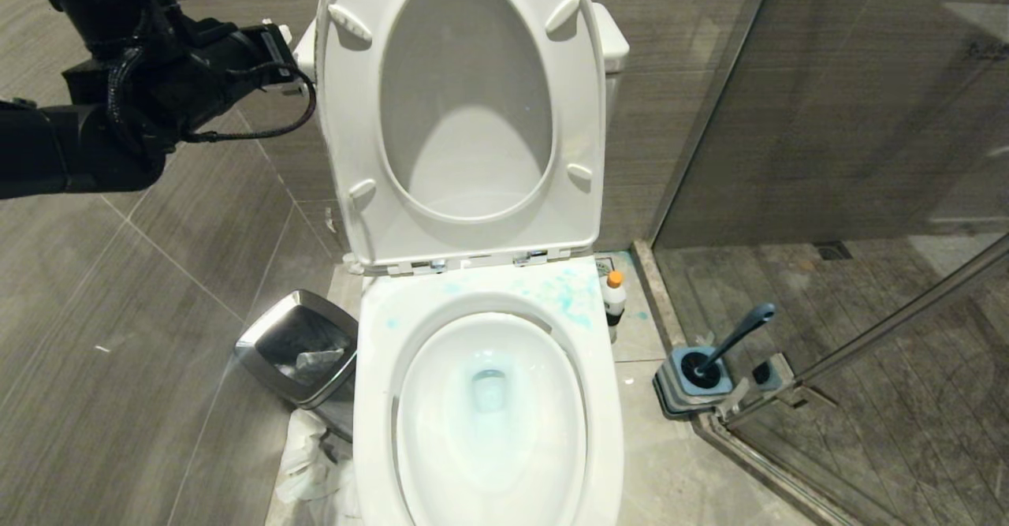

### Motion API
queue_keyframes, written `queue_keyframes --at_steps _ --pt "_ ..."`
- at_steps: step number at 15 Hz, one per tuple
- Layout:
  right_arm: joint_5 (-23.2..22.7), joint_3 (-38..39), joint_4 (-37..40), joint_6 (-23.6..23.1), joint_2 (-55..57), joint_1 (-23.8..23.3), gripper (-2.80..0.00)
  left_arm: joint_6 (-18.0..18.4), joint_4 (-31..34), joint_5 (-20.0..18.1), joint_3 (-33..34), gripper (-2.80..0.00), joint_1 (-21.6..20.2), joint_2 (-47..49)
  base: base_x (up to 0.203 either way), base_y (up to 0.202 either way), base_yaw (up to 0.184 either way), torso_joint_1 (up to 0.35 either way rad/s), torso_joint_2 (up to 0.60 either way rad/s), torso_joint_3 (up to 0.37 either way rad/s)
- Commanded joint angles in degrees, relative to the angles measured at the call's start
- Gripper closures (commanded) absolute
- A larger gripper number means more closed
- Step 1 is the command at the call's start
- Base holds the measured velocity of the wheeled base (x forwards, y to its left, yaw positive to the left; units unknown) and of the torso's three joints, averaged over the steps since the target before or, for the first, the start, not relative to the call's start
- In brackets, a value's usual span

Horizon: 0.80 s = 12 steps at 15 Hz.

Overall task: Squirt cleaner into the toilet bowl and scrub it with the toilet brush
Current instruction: Flush the toilet

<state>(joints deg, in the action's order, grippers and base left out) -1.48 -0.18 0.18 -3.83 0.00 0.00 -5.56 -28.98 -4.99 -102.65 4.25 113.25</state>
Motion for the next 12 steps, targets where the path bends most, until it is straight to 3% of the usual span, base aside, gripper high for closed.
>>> queue_keyframes --at_steps 1,6,12 --pt "0.0 0.0 0.0 0.0 0.1 0.0 0.00 -0.1 -0.6 0.3 -1.2 0.00 -1.8 2.1 0.000 0.000 0.000 0.000 0.00 0.000" --pt "0.0 0.0 0.0 0.0 0.1 0.0 0.00 -1.1 -0.3 0.0 -2.0 0.00 -5.2 2.9 0.000 0.000 0.000 0.000 0.00 0.000" --pt "0.0 0.0 0.0 0.0 0.1 0.0 0.00 -4.2 0.0 -0.4 -0.5 0.00 -4.3 1.7 0.000 0.000 0.000 0.000 0.00 0.000"
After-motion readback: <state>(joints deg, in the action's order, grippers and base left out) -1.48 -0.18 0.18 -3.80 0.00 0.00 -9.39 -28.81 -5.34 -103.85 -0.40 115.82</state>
